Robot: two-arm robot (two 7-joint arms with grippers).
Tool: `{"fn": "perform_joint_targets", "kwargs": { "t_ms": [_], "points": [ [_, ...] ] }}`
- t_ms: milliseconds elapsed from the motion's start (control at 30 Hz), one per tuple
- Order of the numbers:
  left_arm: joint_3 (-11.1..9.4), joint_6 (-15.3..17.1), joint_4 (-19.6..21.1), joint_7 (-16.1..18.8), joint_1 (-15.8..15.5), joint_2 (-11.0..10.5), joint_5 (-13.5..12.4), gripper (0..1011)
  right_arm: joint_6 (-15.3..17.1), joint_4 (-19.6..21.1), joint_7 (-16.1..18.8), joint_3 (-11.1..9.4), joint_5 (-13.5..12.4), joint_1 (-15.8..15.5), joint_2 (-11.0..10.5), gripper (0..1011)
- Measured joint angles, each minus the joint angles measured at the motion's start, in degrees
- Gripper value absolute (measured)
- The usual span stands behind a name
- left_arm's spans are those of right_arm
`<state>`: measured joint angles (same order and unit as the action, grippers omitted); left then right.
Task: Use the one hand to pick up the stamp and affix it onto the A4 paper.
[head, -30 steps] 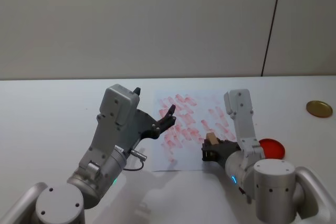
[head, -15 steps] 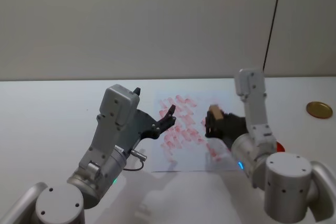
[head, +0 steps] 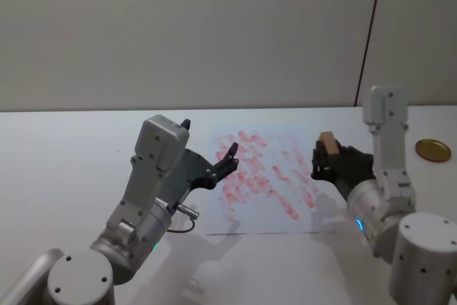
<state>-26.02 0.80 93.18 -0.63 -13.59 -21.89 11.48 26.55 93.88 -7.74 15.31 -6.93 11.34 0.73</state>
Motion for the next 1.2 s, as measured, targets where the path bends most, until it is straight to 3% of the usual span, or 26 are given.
{"fn": "perform_joint_targets", "kwargs": {
  "t_ms": [500,1200],
  "points": [
    [0.0,0.0,0.0,0.0,0.0,0.0,0.0,993,3.1,0.9,-4.0,-2.9,-2.5,-3.2,-2.3,220],
    [0.0,0.0,0.0,0.0,0.0,0.0,0.0,993,3.4,-5.8,-4.6,-5.0,-2.7,-1.2,-2.4,233]
  ]
}}
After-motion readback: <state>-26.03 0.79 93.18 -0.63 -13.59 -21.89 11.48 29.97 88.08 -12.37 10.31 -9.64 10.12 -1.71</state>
